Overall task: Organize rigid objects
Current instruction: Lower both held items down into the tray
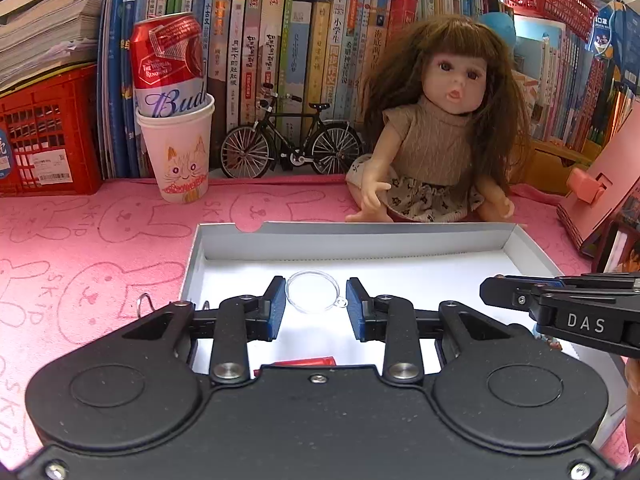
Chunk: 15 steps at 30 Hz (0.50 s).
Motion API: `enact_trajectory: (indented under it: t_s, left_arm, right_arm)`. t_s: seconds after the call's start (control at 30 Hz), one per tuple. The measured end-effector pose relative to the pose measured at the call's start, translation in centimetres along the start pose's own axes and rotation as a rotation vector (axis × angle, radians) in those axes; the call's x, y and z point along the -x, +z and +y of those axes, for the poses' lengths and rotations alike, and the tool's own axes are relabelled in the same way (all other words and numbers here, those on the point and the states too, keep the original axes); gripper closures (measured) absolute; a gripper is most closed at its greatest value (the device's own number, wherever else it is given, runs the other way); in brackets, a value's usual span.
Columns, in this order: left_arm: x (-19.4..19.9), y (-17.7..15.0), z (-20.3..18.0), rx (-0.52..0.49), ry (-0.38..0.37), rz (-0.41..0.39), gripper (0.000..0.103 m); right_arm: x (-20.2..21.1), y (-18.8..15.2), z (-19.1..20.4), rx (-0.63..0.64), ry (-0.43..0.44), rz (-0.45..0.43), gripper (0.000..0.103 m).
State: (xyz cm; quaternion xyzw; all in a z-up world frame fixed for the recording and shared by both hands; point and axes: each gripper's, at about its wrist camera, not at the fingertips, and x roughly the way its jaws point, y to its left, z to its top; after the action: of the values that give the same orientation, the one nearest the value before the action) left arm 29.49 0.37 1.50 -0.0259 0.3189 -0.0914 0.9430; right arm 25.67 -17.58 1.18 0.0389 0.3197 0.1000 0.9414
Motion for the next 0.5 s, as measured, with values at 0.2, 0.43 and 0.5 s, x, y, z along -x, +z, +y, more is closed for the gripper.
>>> enact_trajectory:
  t_s: [0.2,0.43,0.5]
  left_arm:
    - [-0.22,0.04,-0.55,-0.035,0.005,0.009,0.072]
    - [-0.63,-0.03,-0.72,-0.044,0.027,0.034,0.072]
    - [-0.63,-0.07,-0.77,-0.048,0.029,0.033,0.072]
  right_arm:
    - [-0.54,-0.16,-0.07,-0.005,-0.003,0.007,0.082]
    - [-0.93,-0.34,0.04,-0.001,-0.008,0.002,0.082]
    - [-1.09,-0.39,0.07,-0.002,-0.004,0.007,0.082]
